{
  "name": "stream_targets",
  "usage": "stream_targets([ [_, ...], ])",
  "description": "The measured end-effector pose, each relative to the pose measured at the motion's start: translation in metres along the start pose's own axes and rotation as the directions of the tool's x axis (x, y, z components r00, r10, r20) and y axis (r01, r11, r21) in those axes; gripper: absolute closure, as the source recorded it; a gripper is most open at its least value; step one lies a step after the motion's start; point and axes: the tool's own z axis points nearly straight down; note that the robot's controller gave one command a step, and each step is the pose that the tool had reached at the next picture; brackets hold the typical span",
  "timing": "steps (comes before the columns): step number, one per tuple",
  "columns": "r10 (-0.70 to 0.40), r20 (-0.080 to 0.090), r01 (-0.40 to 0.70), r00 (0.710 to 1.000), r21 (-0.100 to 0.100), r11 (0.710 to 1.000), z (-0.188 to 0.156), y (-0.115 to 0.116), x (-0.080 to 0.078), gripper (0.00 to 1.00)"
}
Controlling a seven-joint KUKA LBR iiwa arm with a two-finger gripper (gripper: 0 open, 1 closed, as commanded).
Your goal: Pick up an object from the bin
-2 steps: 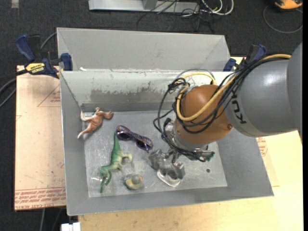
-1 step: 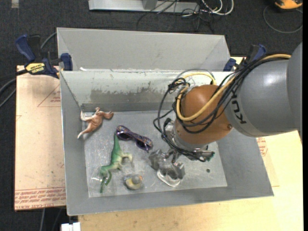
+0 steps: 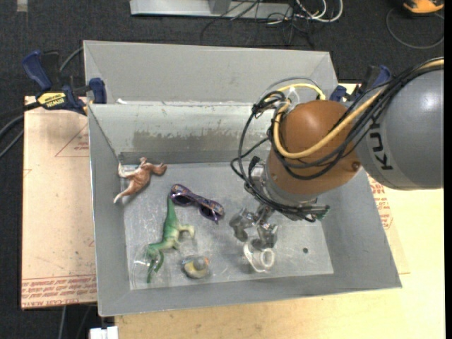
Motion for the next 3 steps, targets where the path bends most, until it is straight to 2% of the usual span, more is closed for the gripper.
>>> stream_targets([
  [1,0.006,-0.001,-0.006,1.0,-0.001,1.0,-0.047,-0.005,0.002,1.0],
  [2,-0.005,0.003,0.005,1.0,0.0,1.0,-0.107,0.008,-0.009,1.0],
  [3,-0.012,0.006,0.012,1.0,0.004,1.0,-0.113,0.007,-0.012,1.0],
])
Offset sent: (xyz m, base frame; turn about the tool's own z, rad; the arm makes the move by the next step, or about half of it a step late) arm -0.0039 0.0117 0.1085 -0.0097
